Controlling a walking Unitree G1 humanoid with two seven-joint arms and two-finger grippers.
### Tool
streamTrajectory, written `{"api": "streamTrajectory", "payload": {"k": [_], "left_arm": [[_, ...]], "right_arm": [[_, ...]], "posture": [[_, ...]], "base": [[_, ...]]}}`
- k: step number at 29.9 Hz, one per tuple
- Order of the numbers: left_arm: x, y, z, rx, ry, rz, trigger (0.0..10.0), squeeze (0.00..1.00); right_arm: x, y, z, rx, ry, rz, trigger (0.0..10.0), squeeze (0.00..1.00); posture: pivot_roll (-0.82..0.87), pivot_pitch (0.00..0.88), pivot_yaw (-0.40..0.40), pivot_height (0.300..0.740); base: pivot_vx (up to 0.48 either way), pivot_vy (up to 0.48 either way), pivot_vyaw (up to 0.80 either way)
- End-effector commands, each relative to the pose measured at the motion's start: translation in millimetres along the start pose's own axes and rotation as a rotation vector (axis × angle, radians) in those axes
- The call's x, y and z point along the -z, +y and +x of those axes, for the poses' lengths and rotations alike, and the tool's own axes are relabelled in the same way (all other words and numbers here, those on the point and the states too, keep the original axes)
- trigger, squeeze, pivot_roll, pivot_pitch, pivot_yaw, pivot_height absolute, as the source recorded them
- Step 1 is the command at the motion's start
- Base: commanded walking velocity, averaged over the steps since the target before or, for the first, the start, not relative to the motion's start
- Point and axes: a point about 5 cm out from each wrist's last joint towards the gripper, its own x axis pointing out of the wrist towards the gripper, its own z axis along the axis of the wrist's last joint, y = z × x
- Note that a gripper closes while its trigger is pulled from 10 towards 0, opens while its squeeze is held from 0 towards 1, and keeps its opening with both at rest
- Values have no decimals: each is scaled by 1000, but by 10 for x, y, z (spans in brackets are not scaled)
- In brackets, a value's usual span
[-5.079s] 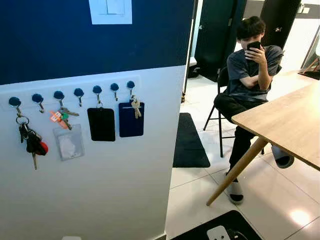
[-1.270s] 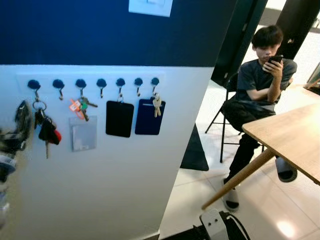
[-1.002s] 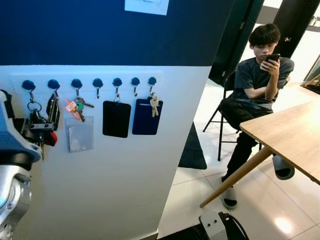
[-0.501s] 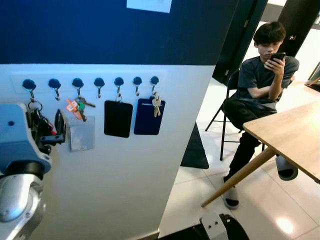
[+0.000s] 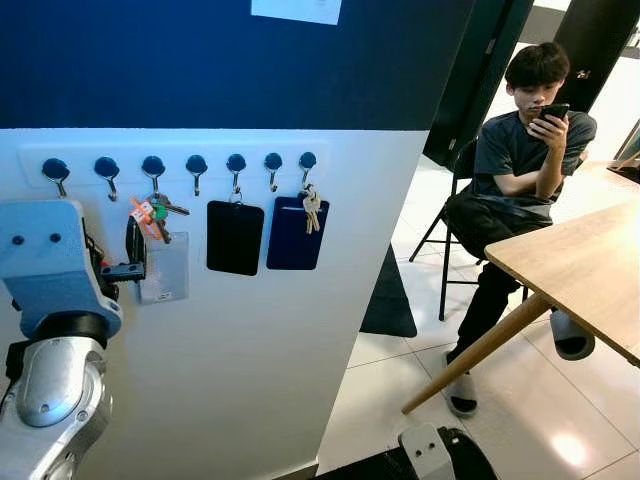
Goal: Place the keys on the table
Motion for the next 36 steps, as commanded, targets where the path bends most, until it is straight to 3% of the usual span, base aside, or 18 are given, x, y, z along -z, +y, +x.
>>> {"api": "streamTrajectory", "payload": {"k": [1, 13, 15, 17, 25, 26, 29, 33, 34, 36], "left_arm": [[61, -17, 31, -19, 31, 4, 10000, 0], [98, 82, 39, -48, 43, 24, 10000, 0], [122, 112, 24, -58, 54, 32, 8863, 0], [139, 124, 17, -65, 61, 39, 8392, 0], [132, 131, 26, -71, 54, 40, 7451, 0], [132, 132, 28, -72, 53, 38, 6431, 0], [129, 125, 34, -70, 50, 33, 5490, 0], [128, 124, 36, -69, 49, 32, 5490, 0], [126, 121, 39, -67, 47, 30, 3765, 0], [125, 110, 47, -63, 46, 28, 4157, 0]], "right_arm": [[35, -12, -29, 5, 12, -1, 10000, 0], [46, -56, -46, 16, 15, -3, 10000, 0], [45, -54, -44, 14, 15, -4, 10000, 0], [40, -53, -39, 13, 15, -5, 10000, 0], [24, -47, -24, 6, 12, -9, 10000, 0], [23, -45, -23, 5, 12, -9, 10000, 0], [20, -43, -19, 4, 11, -10, 10000, 0], [18, -42, -18, 4, 11, -10, 10000, 0], [19, -44, -18, 5, 11, -11, 10000, 0], [19, -42, -18, 5, 11, -11, 10000, 0]], "posture": [[264, 89, -94, 740], [256, 88, -95, 740], [257, 88, -96, 740], [259, 88, -98, 740], [263, 85, -103, 740], [262, 84, -104, 740], [261, 82, -104, 740], [261, 82, -104, 740], [261, 82, -104, 740], [261, 82, -101, 740]], "base": [[0, 0, 0], [0, 0, 0], [0, 0, 0], [0, 0, 0], [0, 0, 0], [0, 0, 0], [0, 0, 0], [0, 0, 0], [0, 0, 0], [0, 0, 0]]}}
